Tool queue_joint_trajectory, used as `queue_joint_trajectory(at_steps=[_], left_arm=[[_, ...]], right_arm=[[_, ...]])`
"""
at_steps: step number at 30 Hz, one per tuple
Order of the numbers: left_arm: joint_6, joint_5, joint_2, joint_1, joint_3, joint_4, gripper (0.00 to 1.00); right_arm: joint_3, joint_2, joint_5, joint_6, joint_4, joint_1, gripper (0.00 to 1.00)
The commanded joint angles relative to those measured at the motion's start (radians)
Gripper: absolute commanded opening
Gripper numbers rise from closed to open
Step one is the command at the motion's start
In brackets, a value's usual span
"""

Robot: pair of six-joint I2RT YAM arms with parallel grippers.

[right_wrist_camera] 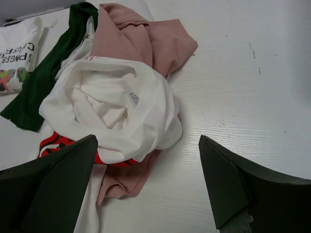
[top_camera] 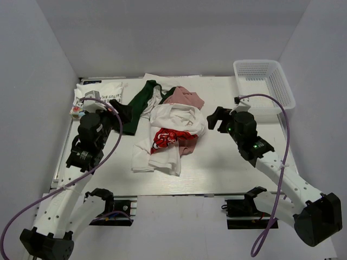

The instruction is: Fold and stack the t-shirts

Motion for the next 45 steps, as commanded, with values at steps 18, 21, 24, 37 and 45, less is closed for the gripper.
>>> queue_joint_trajectory(at_steps=[18, 21, 24, 37, 45], left_arm=[[-0.060, -0.020, -0.012, -0.003, -0.117, -0.041, 1.00], [-0.060, -0.020, -0.001, -0.003, -0.117, -0.041, 1.00], [-0.060, -0.038, 0.019, -0.003, -0.117, -0.053, 1.00], [-0.090, -0.104, 0.028, -0.003, -0.090, -0.100, 1.00], [-0.099, -0.083, 0.028, -0.003, -0.090, -0.100, 1.00]], right_arm=[[0.312, 0.455, -0.044, -0.361, -0.090, 0.373, 0.91], [0.389, 0.593, 0.014, -0.401, -0.101, 0.421, 0.91], [0.475, 0.736, 0.106, -0.406, -0.121, 0.435, 0.91], [0.678, 0.775, 0.312, -0.386, -0.080, 0.396, 0.00], [0.779, 0.511, 0.477, -0.560, 0.138, 0.204, 0.00]])
